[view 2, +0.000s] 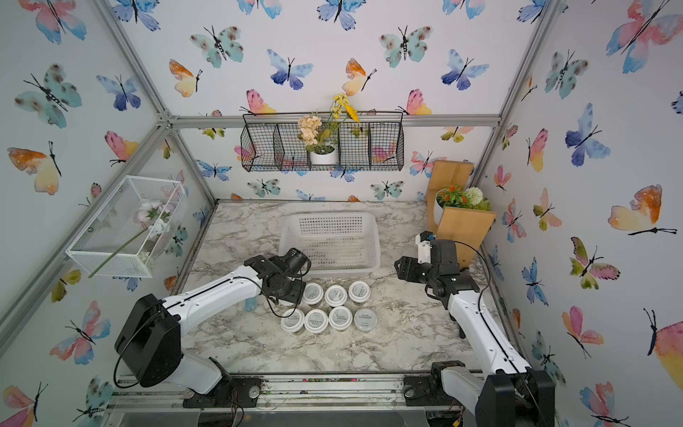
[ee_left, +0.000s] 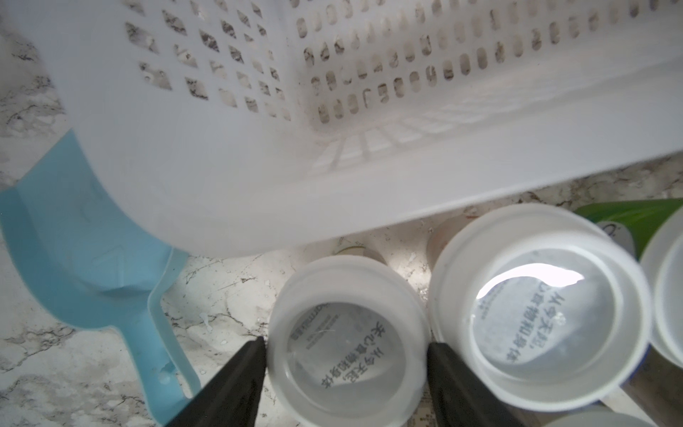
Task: Put the yogurt in the basket
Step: Pick up the yogurt from the center of the board.
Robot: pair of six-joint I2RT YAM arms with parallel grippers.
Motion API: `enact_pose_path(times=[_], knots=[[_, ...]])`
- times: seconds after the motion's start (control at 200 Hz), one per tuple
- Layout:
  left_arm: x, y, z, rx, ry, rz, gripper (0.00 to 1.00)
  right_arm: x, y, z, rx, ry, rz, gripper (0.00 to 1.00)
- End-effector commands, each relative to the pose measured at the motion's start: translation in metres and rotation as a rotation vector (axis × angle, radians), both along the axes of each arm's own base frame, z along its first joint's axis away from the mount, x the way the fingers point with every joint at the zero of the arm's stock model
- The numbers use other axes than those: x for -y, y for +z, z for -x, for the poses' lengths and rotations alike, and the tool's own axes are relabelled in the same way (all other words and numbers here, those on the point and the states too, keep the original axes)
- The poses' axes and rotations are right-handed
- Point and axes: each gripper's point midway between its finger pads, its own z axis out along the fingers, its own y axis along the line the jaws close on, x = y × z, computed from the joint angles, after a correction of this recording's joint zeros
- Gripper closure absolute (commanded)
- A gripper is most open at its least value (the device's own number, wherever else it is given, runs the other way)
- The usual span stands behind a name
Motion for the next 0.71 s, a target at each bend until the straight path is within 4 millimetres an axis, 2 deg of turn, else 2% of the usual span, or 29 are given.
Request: enact_pose_path(times=[0.0,0.33,0.701], knots=[[-0.0086,-0.0073,0.0057,-0.019,-0.005,-0.050,0.27,-0.0014,-0.0060,0.0013,-0.011,0.011,-0.011,0.28],[-0.0118,-0.0103,0.0073,-0.027,-0.008,-0.066,0.09,-0.0018,-0.0075,0.0006,-0.015,0.012,-0.012,0.28],[-0.0115,-0.0081,0.0036,-0.023,-0.011,-0.049,0.18,-0.0019,-0.0084,0.0008,-0.019,0.013,-0.012,0.28]])
